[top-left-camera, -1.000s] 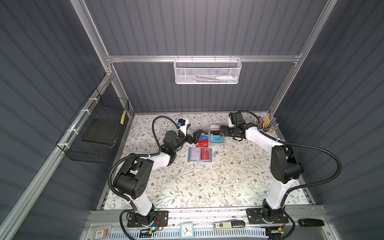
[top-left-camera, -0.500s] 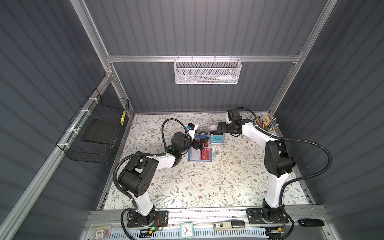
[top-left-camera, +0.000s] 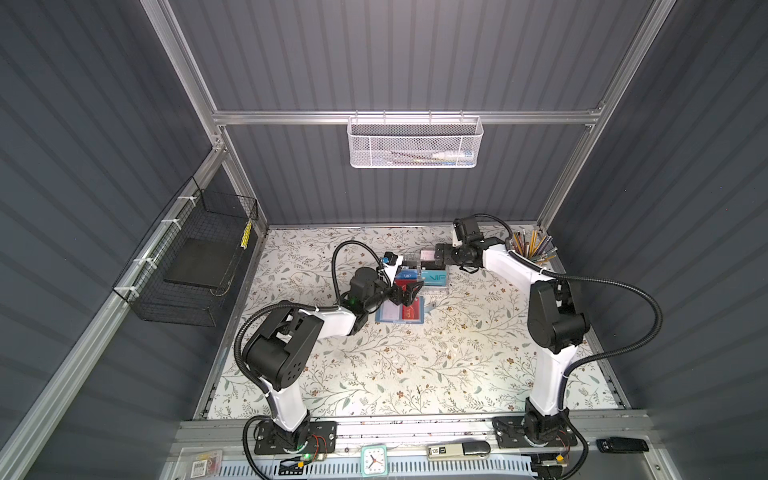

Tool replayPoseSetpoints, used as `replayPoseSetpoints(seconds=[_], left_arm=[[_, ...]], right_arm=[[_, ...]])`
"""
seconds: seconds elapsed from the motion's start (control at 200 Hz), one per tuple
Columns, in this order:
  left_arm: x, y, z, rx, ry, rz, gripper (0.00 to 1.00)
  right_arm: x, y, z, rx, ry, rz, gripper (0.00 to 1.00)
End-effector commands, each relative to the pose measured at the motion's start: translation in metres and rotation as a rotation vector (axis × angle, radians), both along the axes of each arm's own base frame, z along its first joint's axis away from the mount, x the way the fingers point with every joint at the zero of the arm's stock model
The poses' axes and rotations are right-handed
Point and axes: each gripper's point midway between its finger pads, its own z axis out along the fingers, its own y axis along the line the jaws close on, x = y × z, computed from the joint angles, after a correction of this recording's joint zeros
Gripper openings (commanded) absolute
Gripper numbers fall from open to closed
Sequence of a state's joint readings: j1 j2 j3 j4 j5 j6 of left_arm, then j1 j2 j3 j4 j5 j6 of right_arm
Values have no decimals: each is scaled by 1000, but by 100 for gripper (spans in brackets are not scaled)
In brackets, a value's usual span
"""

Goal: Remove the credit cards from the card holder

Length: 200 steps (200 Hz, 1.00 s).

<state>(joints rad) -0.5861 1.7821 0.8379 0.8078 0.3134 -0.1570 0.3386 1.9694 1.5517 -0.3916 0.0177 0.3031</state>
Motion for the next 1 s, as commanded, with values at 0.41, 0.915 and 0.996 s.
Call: replayPoseSetpoints(seconds=[0.41,0.915,0.996], left_arm=[[-42,-1,6,31,-13,-17,100],[-52,9,-16,0,45,19,100],[-50,10,-17,13,52,28,100]], right_arm=[[-107,-11,1,-26,-17,62,99],[-96,-7,-56,-146,94,37,99],[-90,-6,-56,-147,84,31,99]])
